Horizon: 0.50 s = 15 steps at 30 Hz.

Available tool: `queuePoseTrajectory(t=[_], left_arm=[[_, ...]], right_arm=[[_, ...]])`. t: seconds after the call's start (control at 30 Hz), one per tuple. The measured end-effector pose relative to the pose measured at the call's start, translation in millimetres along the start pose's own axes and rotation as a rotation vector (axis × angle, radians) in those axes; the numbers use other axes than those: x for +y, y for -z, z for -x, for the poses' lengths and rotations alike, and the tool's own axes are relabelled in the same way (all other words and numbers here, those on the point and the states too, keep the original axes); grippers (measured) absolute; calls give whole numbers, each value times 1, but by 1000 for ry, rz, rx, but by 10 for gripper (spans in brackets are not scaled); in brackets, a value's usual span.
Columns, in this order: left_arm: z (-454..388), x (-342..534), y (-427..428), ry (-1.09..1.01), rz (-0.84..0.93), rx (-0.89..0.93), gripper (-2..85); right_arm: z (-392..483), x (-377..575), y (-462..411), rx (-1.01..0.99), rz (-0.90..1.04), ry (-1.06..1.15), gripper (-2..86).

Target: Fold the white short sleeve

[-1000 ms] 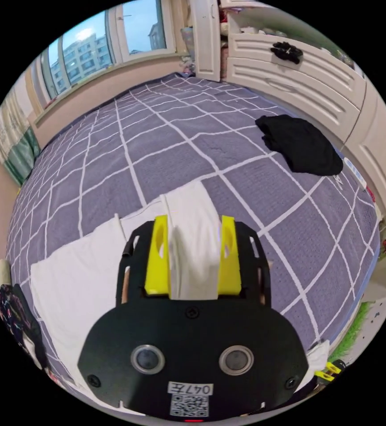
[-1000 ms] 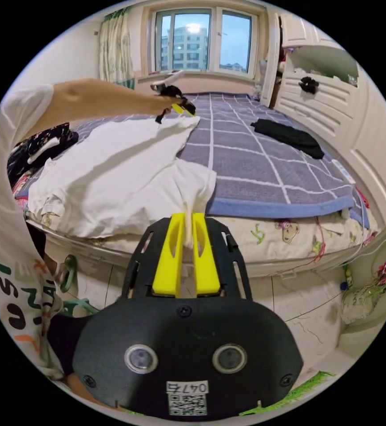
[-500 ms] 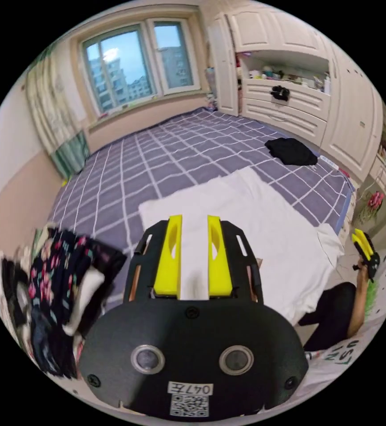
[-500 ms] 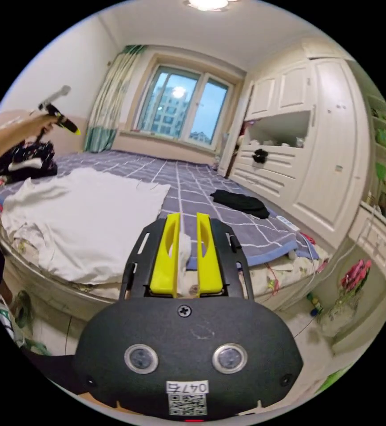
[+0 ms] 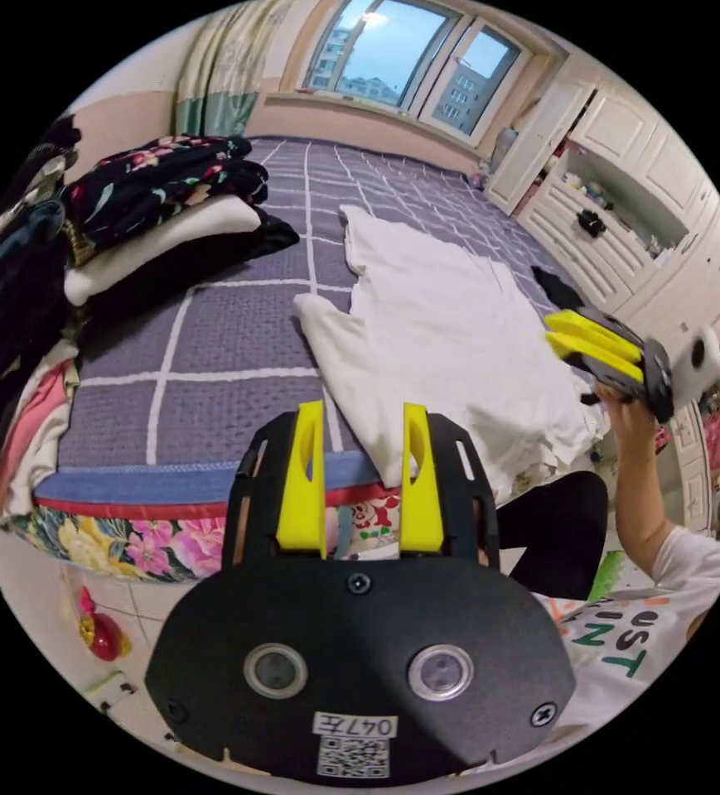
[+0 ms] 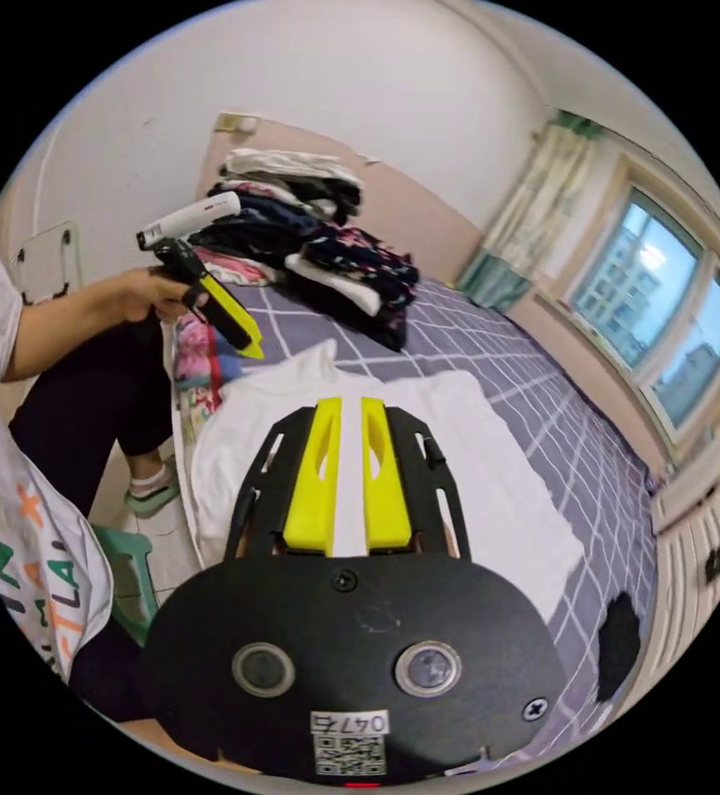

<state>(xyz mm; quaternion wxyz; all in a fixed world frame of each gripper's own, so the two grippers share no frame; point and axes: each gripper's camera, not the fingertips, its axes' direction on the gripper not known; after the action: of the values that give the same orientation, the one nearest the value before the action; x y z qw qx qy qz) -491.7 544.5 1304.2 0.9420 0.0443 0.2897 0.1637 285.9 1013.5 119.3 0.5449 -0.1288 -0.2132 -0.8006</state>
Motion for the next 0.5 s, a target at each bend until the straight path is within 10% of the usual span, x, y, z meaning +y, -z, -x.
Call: queuePoseTrajectory(t=[0.23, 0.5], left_arm=[[21, 48, 60, -26, -217, 94, 131], [41, 33, 88, -39, -202, 109, 128]], right_arm=[[39, -213, -282, -305, 150, 94, 11], [87, -221, -488, -358, 360, 71, -2]])
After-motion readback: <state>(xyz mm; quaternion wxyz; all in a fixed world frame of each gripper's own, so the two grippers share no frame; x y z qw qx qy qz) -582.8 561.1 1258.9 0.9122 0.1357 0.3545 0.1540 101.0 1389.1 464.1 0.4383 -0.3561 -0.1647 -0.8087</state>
